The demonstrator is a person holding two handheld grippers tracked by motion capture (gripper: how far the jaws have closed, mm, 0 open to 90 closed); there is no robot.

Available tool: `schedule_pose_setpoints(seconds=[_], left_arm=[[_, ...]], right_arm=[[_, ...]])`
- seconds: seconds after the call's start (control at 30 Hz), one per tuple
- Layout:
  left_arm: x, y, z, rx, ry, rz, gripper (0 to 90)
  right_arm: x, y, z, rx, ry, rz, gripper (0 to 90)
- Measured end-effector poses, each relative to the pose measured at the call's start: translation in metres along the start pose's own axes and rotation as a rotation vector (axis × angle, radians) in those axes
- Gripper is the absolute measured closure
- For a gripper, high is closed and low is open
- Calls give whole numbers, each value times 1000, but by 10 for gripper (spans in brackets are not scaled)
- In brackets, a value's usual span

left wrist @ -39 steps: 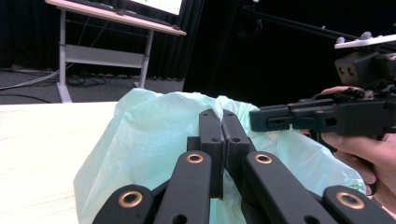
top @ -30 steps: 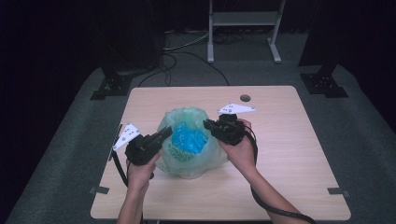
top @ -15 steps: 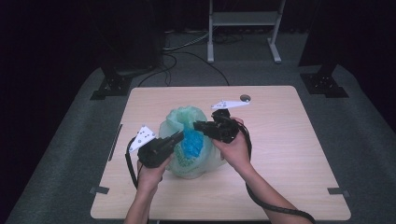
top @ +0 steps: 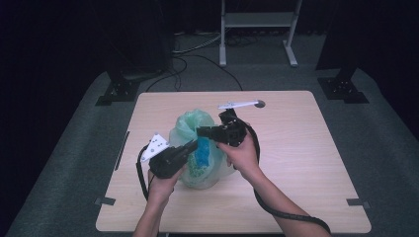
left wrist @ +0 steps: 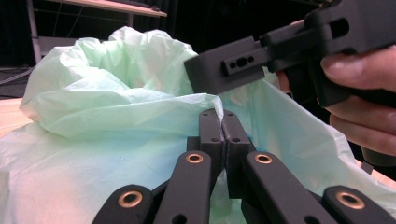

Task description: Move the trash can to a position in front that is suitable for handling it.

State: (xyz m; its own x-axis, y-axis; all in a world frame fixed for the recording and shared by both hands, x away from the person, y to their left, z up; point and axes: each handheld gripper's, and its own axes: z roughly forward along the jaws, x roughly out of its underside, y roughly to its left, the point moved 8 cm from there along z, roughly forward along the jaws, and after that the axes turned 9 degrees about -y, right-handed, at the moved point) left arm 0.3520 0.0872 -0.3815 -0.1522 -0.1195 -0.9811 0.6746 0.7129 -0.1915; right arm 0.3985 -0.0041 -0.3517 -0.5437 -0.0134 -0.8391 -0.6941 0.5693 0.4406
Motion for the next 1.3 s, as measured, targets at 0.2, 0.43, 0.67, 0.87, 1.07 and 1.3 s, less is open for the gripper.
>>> schedule_pose_setpoints(seconds=[0.2,0.43,0.67,0.87,1.07,1.3], left_arm=[[1,-3,1,6,10,10,900],[1,-5,2,12,11,14,899],[2,-8,4,20,16,29,899],[3,-12,4,23,26,53,899],[4,-13,4,35,32,57,875],[3,-14,4,59,36,35,819]], right_arm=[[-2,5,3,-43,24,51,836],[0,4,6,-59,42,96,780],[3,6,9,-69,65,98,735],[6,2,15,-7,118,57,759],[8,-3,18,35,135,36,875],[12,-9,16,73,121,7,900]])
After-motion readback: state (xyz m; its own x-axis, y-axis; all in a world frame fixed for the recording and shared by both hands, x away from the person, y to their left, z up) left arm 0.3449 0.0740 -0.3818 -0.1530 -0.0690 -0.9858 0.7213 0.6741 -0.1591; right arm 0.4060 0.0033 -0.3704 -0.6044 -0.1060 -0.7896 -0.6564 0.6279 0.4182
